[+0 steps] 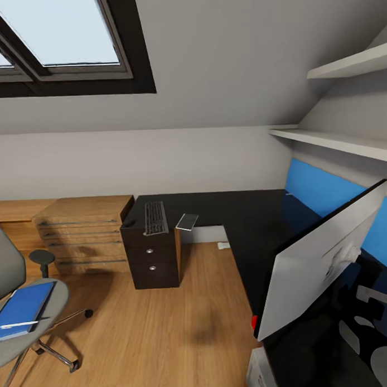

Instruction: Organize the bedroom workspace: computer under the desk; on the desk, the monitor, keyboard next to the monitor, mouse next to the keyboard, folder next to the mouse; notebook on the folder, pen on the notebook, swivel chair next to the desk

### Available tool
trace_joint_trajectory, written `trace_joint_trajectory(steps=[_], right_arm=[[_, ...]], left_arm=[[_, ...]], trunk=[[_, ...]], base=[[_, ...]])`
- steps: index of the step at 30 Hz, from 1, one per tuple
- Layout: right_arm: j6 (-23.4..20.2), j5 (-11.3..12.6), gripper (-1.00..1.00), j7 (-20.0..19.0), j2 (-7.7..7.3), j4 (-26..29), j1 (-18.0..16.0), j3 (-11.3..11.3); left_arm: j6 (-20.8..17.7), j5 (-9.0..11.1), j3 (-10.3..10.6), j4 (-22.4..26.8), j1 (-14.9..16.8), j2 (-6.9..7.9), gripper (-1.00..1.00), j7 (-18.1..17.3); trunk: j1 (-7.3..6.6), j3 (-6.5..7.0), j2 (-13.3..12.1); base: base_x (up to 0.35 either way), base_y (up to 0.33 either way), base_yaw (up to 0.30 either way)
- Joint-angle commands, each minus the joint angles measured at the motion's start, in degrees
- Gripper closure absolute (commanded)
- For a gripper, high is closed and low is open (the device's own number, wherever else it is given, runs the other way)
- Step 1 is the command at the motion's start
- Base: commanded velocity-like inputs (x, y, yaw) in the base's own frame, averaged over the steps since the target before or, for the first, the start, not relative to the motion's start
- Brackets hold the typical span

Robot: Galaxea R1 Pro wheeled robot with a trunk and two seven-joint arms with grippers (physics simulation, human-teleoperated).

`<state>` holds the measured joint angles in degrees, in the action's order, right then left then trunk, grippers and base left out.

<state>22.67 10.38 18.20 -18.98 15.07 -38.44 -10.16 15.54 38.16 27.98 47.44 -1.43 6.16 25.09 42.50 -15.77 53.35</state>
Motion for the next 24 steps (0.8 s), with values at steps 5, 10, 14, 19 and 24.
trace_joint_trajectory(steps=[5, 10, 14, 19, 24], right_arm=[[0.16, 1.05, 1.0, 0.16, 0.22, -0.75, 0.03, 1.71], [-0.04, 0.89, 1.0, -0.09, 0.4, -0.88, 0.03, 1.72], [-0.12, -0.77, 1.0, 0.08, 1.27, -0.83, 0.03, 1.72], [-0.1, -1.73, 1.0, 0.32, 1.85, -0.77, 0.03, 1.72], [-0.08, -1.88, -1.0, 0.34, 1.98, -0.77, 0.03, 1.72]], left_arm=[[0.36, 0.68, 0.32, 0.11, 0.03, 0.08, -1.0, 0.31], [0.36, 0.69, 0.32, 0.11, 0.03, 0.08, -1.0, 0.31], [0.36, 0.69, 0.32, 0.11, 0.03, 0.08, -1.0, 0.31], [0.36, 0.64, 0.32, 0.11, 0.03, 0.08, -1.0, 0.31], [0.36, 0.6, 0.32, 0.11, 0.03, 0.08, -1.0, 0.31]], trunk=[[-0.02, -0.08, 0.05], [-0.02, -0.08, 0.05], [-0.02, -0.08, 0.05], [-0.02, -0.08, 0.05], [-0.02, -0.08, 0.05]], base=[[-0.325, -0.006, 0.0], [-0.267, 0.0, 0.0], [-0.054, 0.0, 0.0], [-0.007, 0.0, 0.0], [0.0, 0.0, 0.0]])
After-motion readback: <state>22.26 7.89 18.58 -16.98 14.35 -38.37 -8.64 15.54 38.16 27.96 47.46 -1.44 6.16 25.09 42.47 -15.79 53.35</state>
